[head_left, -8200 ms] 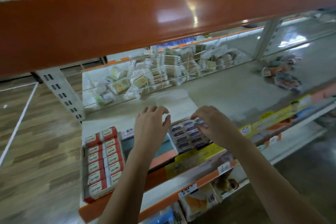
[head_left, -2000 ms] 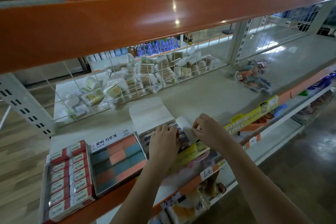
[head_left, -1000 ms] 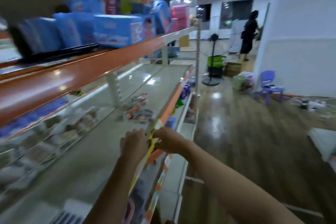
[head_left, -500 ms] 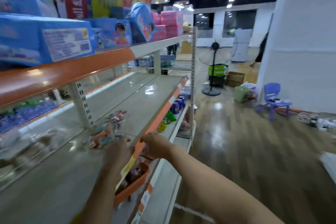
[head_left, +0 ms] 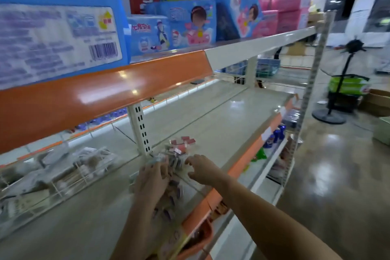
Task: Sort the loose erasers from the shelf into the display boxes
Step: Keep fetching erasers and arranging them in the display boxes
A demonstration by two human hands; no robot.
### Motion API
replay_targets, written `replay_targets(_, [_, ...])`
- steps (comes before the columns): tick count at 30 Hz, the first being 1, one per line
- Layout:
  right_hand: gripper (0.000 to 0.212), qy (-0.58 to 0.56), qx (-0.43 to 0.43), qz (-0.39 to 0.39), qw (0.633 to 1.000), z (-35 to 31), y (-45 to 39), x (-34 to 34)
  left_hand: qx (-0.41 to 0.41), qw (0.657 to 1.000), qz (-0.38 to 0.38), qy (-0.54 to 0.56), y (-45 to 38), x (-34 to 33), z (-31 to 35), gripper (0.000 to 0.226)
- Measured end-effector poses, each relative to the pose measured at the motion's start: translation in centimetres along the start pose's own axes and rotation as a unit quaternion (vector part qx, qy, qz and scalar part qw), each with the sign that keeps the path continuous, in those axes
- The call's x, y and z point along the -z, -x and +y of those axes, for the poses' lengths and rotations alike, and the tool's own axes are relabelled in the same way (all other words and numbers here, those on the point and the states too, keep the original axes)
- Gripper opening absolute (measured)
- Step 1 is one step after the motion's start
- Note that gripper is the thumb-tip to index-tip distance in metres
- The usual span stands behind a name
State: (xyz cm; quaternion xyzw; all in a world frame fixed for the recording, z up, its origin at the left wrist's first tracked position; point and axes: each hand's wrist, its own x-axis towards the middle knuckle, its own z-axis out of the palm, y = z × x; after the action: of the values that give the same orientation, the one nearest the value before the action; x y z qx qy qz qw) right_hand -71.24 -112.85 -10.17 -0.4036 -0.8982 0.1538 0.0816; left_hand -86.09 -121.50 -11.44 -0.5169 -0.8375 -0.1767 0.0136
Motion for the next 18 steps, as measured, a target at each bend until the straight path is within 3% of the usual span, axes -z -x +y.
replay_targets(4, [0.045, -0.041, 0.012, 0.035, 0.998, 2.3, -3.8, 0.3, 0.040, 0.998, 0.020, -0.035, -1.7, -1.0, 0.9, 0.027])
replay_targets(10, [0.036, -0.048, 0.024, 0.047, 0.997, 5.6, -9.0, 0.5, 0.089, 0.994, 0.064, 0.005, -3.2, -1.2, 0.3, 0.031])
replay_targets(13, [0.038, -0.037, 0.048, 0.040, 0.997, 7.1, -11.2, 0.6, 0.128, 0.991, 0.026, -0.018, -4.3, -1.0, -0.9, 0.039])
replay_targets(18, [0.035, -0.040, 0.083, 0.026, 0.995, 9.4, -14.1, -0.3, 0.178, 0.983, -0.015, 0.042, -5.0, -1.1, -1.4, 0.044])
